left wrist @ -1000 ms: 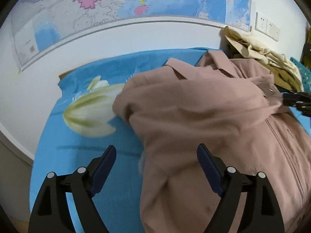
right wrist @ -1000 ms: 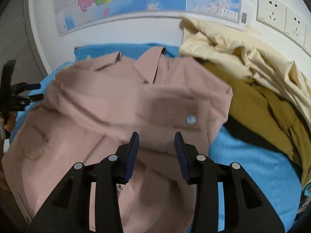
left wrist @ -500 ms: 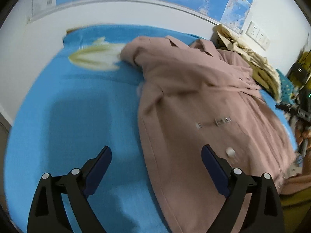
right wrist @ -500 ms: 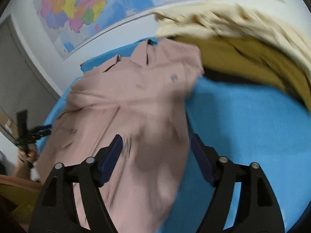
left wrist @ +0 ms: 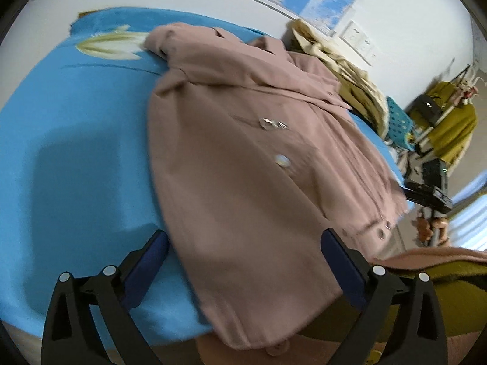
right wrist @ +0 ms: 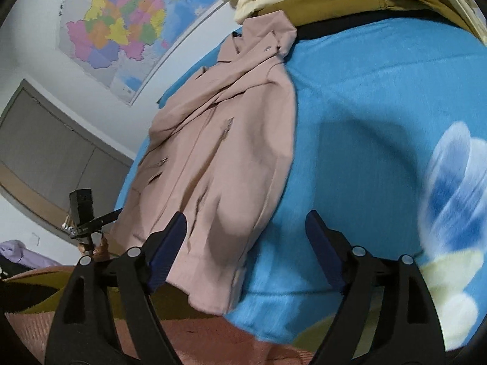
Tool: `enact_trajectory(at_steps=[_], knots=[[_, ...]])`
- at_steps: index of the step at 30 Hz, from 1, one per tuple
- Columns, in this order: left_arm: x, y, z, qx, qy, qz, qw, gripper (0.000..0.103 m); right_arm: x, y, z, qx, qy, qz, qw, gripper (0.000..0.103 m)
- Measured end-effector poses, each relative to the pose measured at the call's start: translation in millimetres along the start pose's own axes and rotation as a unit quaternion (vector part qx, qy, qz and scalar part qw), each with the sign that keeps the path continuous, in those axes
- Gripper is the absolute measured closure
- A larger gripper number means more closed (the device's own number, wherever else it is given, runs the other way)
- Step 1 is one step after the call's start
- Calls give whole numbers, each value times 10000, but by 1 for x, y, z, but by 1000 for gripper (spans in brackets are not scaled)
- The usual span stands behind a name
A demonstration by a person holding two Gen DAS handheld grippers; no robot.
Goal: Fold large clothes
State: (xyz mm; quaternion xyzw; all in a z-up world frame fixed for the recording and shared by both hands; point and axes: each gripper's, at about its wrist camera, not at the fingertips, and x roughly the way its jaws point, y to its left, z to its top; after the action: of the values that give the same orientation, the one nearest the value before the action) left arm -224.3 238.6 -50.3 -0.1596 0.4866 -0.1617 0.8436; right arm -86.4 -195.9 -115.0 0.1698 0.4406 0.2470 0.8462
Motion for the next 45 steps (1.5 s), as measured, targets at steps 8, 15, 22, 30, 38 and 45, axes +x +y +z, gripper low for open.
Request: enact_trajectory(at_steps=[8,15,22,30,38,45], knots=[[4,-11,-9,-419,192,-759,9961,7,11,20,-11,-255,239,282,9990,22],[17,-17,3,-524,22,-698,9962,33,18,21,-11,-213,280,456,9983,35],[17,-26,2,-347,-72,-528,9980,18,22,33,-18,-470,210,342,9981,35],[1,-22,9,-583,-441,-115,9973,97,8,28,-12,124,-175,1127,9934,95],[-92,-42,10,-187,-1513,-519,9869,98,-51,91,-17,-579,-921,1663,9801,96],[-111,-40,-7,-292,-1737,-989,9794,98,-63,104,-30,-667,-786,1805,9782,95]])
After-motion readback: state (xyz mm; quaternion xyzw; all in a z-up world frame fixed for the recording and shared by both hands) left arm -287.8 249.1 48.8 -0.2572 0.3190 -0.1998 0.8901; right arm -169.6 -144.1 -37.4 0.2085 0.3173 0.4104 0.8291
